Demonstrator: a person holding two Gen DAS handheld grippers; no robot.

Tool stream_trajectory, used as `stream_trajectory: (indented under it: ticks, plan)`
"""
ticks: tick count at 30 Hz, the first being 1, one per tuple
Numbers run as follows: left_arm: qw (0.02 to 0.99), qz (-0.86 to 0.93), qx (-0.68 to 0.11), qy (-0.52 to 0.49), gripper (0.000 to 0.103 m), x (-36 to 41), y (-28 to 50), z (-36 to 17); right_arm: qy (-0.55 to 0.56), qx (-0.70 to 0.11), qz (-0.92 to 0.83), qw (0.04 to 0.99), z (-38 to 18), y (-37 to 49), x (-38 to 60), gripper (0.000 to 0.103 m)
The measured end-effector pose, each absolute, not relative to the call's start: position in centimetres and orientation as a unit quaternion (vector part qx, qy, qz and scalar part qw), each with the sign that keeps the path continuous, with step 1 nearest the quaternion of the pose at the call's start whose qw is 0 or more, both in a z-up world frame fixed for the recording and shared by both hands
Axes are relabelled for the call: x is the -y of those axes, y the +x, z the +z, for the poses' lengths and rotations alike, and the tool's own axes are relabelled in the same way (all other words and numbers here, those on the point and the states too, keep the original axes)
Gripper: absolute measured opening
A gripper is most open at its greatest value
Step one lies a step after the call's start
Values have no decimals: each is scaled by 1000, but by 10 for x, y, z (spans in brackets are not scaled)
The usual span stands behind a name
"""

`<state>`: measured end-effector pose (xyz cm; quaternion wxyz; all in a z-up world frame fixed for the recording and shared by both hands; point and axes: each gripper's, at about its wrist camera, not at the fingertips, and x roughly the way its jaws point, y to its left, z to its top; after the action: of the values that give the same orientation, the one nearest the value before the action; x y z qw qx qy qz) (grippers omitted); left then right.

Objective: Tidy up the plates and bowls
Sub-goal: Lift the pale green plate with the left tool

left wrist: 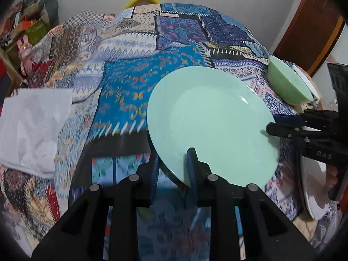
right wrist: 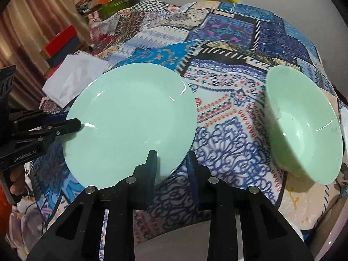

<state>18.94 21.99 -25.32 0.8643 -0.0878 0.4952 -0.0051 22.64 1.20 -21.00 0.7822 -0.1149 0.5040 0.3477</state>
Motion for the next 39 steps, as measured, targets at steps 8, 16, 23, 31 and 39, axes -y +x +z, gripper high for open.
stream_trajectory:
  ticks: [8,16,23,31,39]
  plan:
    - [866,18,-491,-93,25,-224,182,-254,-118,-510,338,782,-214,235,-18,25]
    - [858,13,-497,-125,25,-235,204,-263,-100,-524,340,774,-222,252,-27,24]
    - [865,10,-489,-115,27,-230,202,-263,-102,-520,329,782,-219,245,-28,26]
    - [864,15,-487,-129,27,-230,194,-257,-96,-500,340,791,-205,233,-18,24]
    - [875,14,-469,-119,27,-214,180,-232,-76,-483,334,806,-184,224,1,24]
